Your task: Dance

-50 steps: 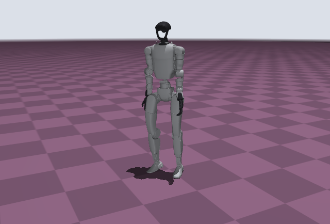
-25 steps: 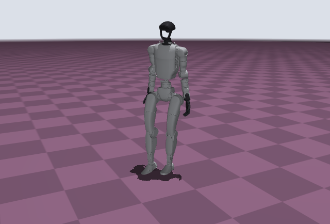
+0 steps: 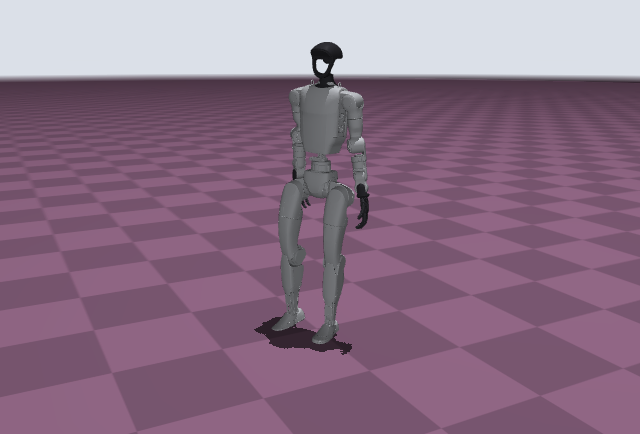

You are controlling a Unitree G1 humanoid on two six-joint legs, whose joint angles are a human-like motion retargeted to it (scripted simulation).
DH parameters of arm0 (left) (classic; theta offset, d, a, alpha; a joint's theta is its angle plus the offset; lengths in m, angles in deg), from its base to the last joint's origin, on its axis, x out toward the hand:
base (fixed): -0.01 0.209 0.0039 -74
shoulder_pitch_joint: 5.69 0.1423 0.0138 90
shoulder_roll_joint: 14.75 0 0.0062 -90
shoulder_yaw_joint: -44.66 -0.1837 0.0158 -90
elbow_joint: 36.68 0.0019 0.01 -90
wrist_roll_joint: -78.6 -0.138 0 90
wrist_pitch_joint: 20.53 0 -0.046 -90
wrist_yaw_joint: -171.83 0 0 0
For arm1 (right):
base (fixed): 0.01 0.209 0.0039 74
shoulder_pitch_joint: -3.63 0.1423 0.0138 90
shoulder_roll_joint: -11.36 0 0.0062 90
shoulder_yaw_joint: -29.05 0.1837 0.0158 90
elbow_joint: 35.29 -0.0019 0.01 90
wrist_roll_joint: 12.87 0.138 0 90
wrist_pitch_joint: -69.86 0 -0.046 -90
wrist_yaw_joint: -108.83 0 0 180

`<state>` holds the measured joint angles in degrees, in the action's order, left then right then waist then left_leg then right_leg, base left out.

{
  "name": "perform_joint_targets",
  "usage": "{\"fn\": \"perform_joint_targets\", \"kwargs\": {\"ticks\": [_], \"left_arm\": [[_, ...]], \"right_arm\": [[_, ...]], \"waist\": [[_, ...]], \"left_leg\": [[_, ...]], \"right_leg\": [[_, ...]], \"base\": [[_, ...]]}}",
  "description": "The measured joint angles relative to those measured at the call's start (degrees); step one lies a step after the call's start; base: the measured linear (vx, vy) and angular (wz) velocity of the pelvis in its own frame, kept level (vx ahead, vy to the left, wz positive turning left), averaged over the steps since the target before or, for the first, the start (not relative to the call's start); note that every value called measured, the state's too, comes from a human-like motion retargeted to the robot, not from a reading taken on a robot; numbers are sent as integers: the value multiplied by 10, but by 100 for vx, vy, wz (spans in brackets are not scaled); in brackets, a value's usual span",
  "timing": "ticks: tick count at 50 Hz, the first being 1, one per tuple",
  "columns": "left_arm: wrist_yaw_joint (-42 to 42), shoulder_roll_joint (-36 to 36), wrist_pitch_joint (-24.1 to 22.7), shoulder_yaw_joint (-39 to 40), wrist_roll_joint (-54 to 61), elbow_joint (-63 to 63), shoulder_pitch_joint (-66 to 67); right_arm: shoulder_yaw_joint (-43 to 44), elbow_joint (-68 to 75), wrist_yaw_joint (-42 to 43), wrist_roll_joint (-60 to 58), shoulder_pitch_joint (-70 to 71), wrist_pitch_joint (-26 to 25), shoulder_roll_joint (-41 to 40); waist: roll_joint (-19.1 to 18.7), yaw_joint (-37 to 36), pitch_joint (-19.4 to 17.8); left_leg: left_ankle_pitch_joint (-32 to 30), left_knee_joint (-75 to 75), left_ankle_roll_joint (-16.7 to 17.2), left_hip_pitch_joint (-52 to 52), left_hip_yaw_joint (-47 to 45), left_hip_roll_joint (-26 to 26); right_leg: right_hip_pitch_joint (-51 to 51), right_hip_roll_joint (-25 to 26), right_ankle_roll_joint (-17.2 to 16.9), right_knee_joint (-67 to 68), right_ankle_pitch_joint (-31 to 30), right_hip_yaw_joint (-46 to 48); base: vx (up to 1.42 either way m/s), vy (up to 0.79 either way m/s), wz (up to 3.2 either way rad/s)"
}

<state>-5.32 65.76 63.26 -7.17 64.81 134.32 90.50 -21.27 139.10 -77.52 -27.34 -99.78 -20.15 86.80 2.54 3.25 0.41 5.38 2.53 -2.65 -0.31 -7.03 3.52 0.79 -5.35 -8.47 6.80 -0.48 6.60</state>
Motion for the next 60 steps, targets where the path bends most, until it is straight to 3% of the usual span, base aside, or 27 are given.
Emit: {"fn": "perform_joint_targets", "kwargs": {"ticks": [12,20,27,30,35,39,46,53,57,60], "left_arm": [[36,-15,17,1,-21,11,6],[45,-52,1,19,42,-10,-12],[45,-47,-2,-21,29,-5,-25],[46,-41,3,-20,1,5,-21],[25,-26,12,-2,0,35,-24],[21,-11,13,-14,-9,55,-22],[-10,-9,8,-8,-22,36,32],[10,-23,21,40,6,35,45],[44,-24,22,28,11,42,26],[43,-24,28,22,10,45,16]], "right_arm": [[-10,-32,-36,16,26,8,-17],[-23,-33,-30,27,52,15,-17],[-23,-24,-32,15,68,18,-10],[-25,-19,-39,11,65,19,-5],[-22,-8,-27,22,55,26,-7],[1,-13,-12,27,39,26,-9],[11,-14,1,7,22,14,-2],[0,-3,-9,26,19,23,-7],[29,-5,-20,32,16,22,-13],[34,0,-42,29,18,5,-12]], "waist": [[24,4,8],[36,8,8],[24,-7,-2],[16,-4,-5],[13,14,21],[6,-7,9],[-27,-15,3],[-25,3,31],[-24,-18,7],[-20,-28,-3]], "left_leg": [[15,84,-12,-33,15,-13],[9,157,-31,-84,15,-17],[52,143,37,-65,62,-4],[27,108,17,-40,60,-2],[-21,92,1,-59,19,-3],[-35,73,-7,-39,26,12],[-28,-9,5,35,-12,2],[-1,25,19,-13,9,10],[29,28,23,9,24,18],[13,23,14,19,30,22]], "right_leg": [[-23,4,36,-16,10,22],[-11,-4,49,-10,23,23],[-4,9,52,10,44,18],[-16,16,51,8,44,20],[-8,8,51,0,41,26],[-27,8,55,-9,35,25],[-58,29,56,-30,22,22],[-36,23,65,-37,13,24],[-55,20,67,-43,6,45],[-63,15,62,-44,2,41]], "base": [[-10,-6,10],[-16,-2,29],[-9,5,8],[8,5,-3],[2,8,6],[10,9,5],[21,8,-22],[6,2,-5],[3,2,31],[2,0,5]]}}
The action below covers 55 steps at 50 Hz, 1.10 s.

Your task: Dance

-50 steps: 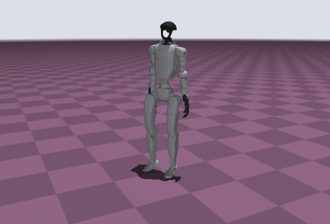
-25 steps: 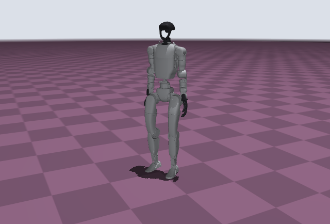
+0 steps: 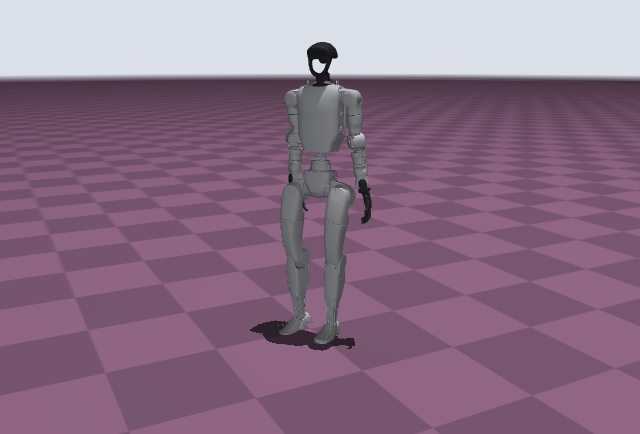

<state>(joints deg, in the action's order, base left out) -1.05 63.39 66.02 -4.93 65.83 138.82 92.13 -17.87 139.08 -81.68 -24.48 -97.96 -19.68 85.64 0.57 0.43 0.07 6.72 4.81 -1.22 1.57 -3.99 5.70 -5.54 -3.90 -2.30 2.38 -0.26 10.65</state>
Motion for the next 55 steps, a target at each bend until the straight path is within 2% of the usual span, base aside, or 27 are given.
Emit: {"fn": "perform_joint_targets", "kwargs": {"ticks": [8,13,22,23,25,28,30,32,33,35,37,43,47,50,55], "left_arm": [[25,4,8,-18,-30,1,-6],[10,10,12,-11,-33,0,-10],[16,22,10,-21,-38,-3,-37],[19,23,9,-23,-40,-4,-41],[30,24,6,-26,-43,-5,-50],[45,30,-1,-35,-42,0,-74],[36,33,-2,-49,-41,4,-84],[26,30,-1,-66,-39,5,-88],[26,28,-2,-70,-39,5,-90],[35,26,-7,-77,-40,4,-89],[35,25,-10,-68,-42,3,-78],[-27,19,-24,-34,-42,-8,-53],[-63,24,-33,-46,-49,-7,-49],[-90,30,-20,-61,-50,-2,-45],[-61,30,-10,-47,-53,1,-26]], "right_arm": [[-32,-15,27,-37,7,-9,4],[-66,-29,31,-56,12,-9,3],[-80,-3,42,-51,24,-5,14],[-77,1,43,-55,25,-5,15],[-66,2,42,-59,26,-6,13],[-45,-4,31,-47,25,-6,8],[-27,-3,21,-32,20,-8,8],[-3,0,15,-22,18,-14,10],[7,2,16,-19,19,-16,12],[20,0,26,-15,20,-16,15],[14,-6,33,-15,17,-12,21],[-10,-27,24,7,11,3,26],[-4,-29,24,26,7,9,23],[7,-21,25,18,7,0,21],[-16,-16,42,-4,15,-2,14]], "waist": [[-2,0,3],[-1,22,13],[15,26,17],[17,23,16],[23,24,18],[42,37,16],[64,17,0],[64,-9,-11],[56,-14,-11],[40,-11,-6],[30,7,-7],[2,63,29],[-5,49,21],[-2,30,1],[3,21,4]], "left_leg": [[-28,-26,-8,7,-28,-11],[-24,-26,2,-2,-25,-20],[1,48,33,-55,-9,-33],[4,68,39,-65,-14,-37],[22,116,74,-96,-4,-40],[43,198,61,-145,89,-9],[92,228,14,-144,108,7],[63,171,1,-110,53,-30],[22,120,23,-89,32,-47],[15,58,63,-55,30,-65],[3,31,59,-32,-5,-69],[-28,-19,66,-31,-15,-63],[-28,-27,58,-15,-13,-52],[-26,-33,51,15,-9,-43],[-33,1,70,-3,24,-32]], "right_leg": [[13,6,-2,7,-2,-10],[23,13,-4,7,-3,-19],[53,1,-13,38,18,-20],[58,-2,-17,46,23,-25],[69,-8,-19,54,33,-23],[75,-34,-23,61,44,9],[63,-57,-27,62,43,12],[51,-57,-29,57,38,14],[49,-48,-30,54,37,21],[45,-32,-36,49,36,24],[31,-25,-43,43,31,12],[38,-21,-49,28,20,1],[16,-28,-51,11,11,19],[-7,-33,-52,8,4,28],[7,-36,-63,18,5,-11]], "base": [[0,-2,-13],[-2,-5,-4],[-8,-4,13],[-11,-3,28],[-15,-4,59],[-11,-7,97],[8,-3,19],[12,5,-14],[7,10,0],[10,12,11],[27,6,-10],[13,12,-2],[12,8,-1],[14,9,-5],[7,-1,-33]]}}
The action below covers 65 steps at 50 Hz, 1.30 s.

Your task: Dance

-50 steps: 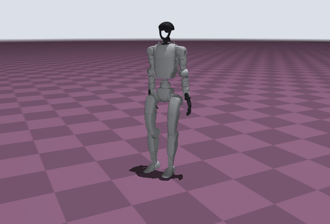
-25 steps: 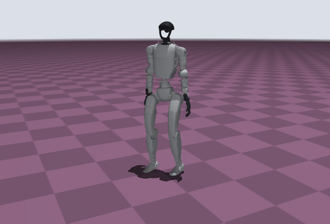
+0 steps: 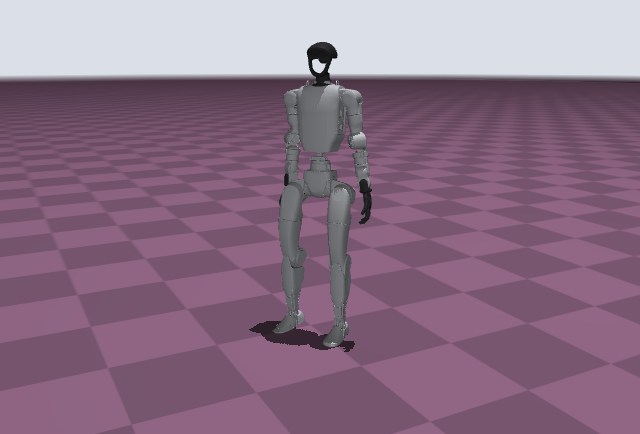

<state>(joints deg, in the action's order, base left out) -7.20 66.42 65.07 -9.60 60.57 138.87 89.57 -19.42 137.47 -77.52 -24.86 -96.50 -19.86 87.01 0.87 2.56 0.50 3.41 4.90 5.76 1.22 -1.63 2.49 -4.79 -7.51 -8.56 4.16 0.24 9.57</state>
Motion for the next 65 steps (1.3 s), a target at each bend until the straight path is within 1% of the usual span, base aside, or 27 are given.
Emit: {"fn": "perform_joint_targets", "kwargs": {"ticks": [2,5,8,10,12,16,20,25,28,31,36,40,45,55,65], "left_arm": [[10,1,6,8,1,3,7],[19,-2,8,10,-2,3,12],[22,-10,5,3,-8,-2,15],[22,-13,4,0,-8,-1,16],[18,-14,7,7,-3,3,17],[17,-15,3,14,5,4,21],[12,-12,1,12,10,6,11],[11,-8,-1,-6,10,6,-2],[6,-6,0,-2,6,7,-1],[8,-7,-2,1,4,6,-1],[14,-12,-2,2,5,6,-5],[18,-15,-3,-5,8,5,-9],[20,-19,-4,-6,2,3,-7],[18,-18,-4,-3,8,3,-3],[17,-20,-2,7,13,4,5]], "right_arm": [[-17,2,-2,-6,4,2,-4],[-25,-1,-5,-8,6,10,-12],[-13,-6,1,-10,2,13,-14],[-7,-4,-2,-10,0,10,-12],[-14,5,-10,-8,4,3,-8],[-17,14,-4,-7,4,4,-9],[-20,8,-5,0,8,11,-13],[-24,12,-19,1,13,11,-11],[-38,17,-23,-8,15,5,-11],[-46,17,-23,-18,13,5,-12],[-47,15,-30,-26,8,2,-9],[-37,14,-33,-25,5,4,-9],[-26,13,-39,-15,4,5,-11],[-15,18,-43,8,6,9,-12],[-17,20,-45,13,6,8,-11]], "waist": [[6,6,13],[16,18,23],[18,-6,9],[9,-11,-1],[7,-4,3],[3,-6,9],[5,8,21],[7,-3,15],[8,8,20],[7,15,25],[6,2,20],[7,-14,13],[7,-17,10],[6,-14,8],[3,-15,6]], "left_leg": [[-8,23,6,-29,22,5],[-4,44,3,-59,77,22],[24,34,-38,-37,52,25],[23,5,-49,-6,21,14],[17,-17,-39,5,10,3],[16,-29,-38,4,-27,-13],[16,-27,-33,-16,-30,-16],[31,-26,-30,-14,-36,-18],[44,-22,-24,-17,-38,-22],[38,-21,-24,-20,-35,-25],[23,-27,-29,-9,-46,-29],[19,-30,-34,3,-53,-28],[16,-31,-35,7,-54,-28],[18,-28,-29,2,-52,-29],[20,-28,-24,3,-54,-30]], "right_leg": [[14,-2,-2,0,1,-10],[29,-10,-3,1,1,-5],[16,-17,-4,0,1,2],[3,-8,-4,-4,0,11],[1,-6,-3,-9,-1,20],[7,0,5,-8,-1,13],[20,0,16,-12,-4,27],[20,4,23,-14,-6,36],[22,6,26,-15,-9,37],[22,8,26,-17,-10,37],[16,13,28,-16,-9,31],[8,12,30,-14,-7,35],[3,12,32,-12,-2,36],[4,10,27,-9,3,38],[3,10,27,-13,-6,38]], "base": [[0,-3,-18],[-4,-1,19],[5,2,-8],[9,0,6],[3,-1,2],[2,-1,-24],[-7,-8,19],[-3,-1,2],[0,0,0],[0,0,0],[0,0,0],[0,0,0],[0,0,0],[0,0,0],[0,0,0]]}}
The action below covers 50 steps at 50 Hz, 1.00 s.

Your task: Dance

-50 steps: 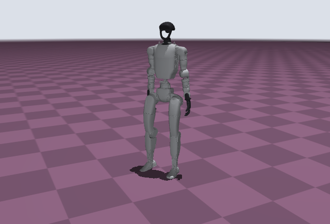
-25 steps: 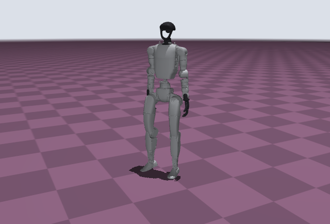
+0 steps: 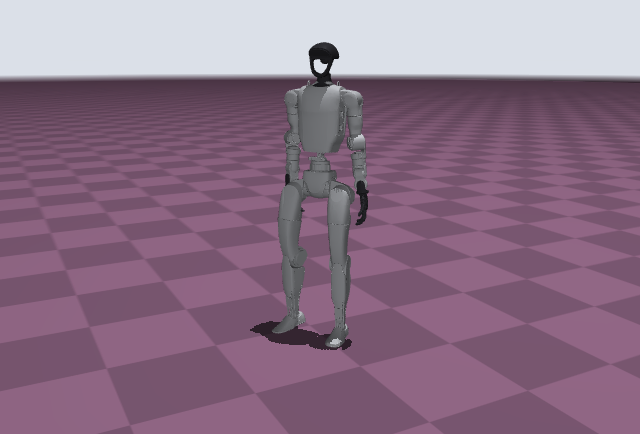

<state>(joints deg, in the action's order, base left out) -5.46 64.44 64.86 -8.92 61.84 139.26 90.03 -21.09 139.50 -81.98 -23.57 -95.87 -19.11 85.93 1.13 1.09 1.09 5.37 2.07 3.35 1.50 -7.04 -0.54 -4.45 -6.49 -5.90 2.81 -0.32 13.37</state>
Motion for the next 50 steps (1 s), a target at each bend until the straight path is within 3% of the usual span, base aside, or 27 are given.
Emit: {"fn": "perform_joint_targets", "kwargs": {"ticks": [35,38,42,50], "left_arm": [[0,14,2,-14,-9,10,-12],[18,42,-4,-21,-18,46,-34],[37,106,27,-34,-35,68,-89],[40,261,34,-28,-51,65,-252]], "right_arm": [[5,0,-3,4,5,-3,1],[9,18,1,11,11,-3,14],[26,58,9,27,43,-37,62],[46,75,95,13,143,-80,197]], "waist": [[-1,2,4],[1,3,6],[3,1,6],[2,2,12]], "left_leg": [[6,4,6,-10,1,3],[7,7,6,-11,5,5],[7,5,6,-10,5,7],[1,2,8,-10,4,5]], "right_leg": [[12,-7,-10,2,-5,-1],[12,-9,-13,3,-6,-1],[11,-9,-14,3,-5,2],[8,-9,-19,3,-7,3]], "base": [[0,0,0],[0,0,0],[0,0,0],[2,2,1]]}}
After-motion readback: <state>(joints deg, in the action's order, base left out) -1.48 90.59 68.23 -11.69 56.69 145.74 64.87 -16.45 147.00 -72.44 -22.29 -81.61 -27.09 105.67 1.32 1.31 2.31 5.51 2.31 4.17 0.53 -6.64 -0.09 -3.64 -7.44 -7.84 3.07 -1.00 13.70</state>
